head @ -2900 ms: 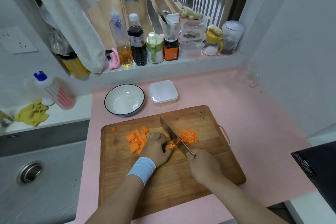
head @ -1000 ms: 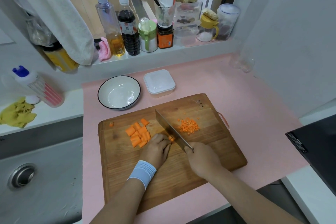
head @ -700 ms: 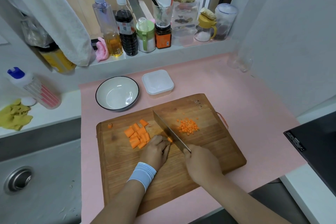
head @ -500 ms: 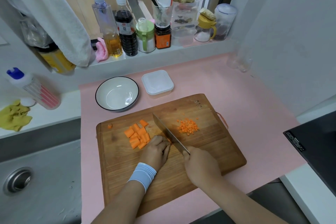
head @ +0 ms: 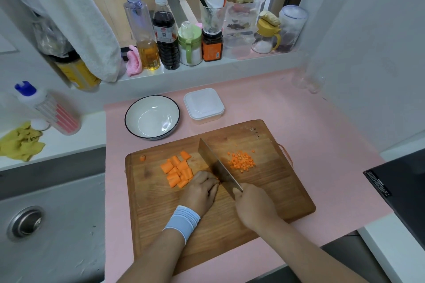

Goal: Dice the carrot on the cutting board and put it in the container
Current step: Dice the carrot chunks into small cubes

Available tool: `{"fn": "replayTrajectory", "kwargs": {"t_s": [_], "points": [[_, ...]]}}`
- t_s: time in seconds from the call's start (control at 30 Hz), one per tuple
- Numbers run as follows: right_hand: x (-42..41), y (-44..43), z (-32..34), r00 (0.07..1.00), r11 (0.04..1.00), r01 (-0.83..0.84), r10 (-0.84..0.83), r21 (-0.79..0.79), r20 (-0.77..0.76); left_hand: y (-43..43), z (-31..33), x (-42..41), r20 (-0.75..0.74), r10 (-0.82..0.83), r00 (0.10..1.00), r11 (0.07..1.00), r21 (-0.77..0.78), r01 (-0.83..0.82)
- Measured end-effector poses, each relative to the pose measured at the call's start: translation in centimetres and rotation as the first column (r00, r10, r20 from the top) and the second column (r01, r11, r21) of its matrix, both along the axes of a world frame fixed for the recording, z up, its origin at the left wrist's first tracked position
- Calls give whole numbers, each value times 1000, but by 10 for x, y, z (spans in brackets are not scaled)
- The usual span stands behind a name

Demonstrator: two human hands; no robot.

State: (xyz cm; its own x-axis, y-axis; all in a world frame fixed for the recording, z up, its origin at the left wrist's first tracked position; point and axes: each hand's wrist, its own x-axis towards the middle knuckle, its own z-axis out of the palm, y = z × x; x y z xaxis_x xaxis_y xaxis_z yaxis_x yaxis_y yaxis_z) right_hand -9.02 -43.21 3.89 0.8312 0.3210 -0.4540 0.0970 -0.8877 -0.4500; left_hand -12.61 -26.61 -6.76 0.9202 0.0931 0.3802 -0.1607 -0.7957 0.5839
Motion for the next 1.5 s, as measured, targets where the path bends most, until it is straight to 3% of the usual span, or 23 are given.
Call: {"fn": "replayTrajectory", "kwargs": {"t_s": [0.23,0.47,0.97,1.5], "points": [[-7,3,0,999,999,-23,24,-30,34,0,7,-3,10,57,998,995,-82,-56],[-5,2,6,999,999,-31,31,-16,7,2,-2,-6,13,5,1000,999,33,-6],[-17,-12,12,994,993,-72,79,-96,77,1,-3,-7,19,17,1000,1000,21,-18],[-12,2,4,999,997,-36,39,-73,38,3,-6,-5,29,5,1000,1000,4,-6]]}}
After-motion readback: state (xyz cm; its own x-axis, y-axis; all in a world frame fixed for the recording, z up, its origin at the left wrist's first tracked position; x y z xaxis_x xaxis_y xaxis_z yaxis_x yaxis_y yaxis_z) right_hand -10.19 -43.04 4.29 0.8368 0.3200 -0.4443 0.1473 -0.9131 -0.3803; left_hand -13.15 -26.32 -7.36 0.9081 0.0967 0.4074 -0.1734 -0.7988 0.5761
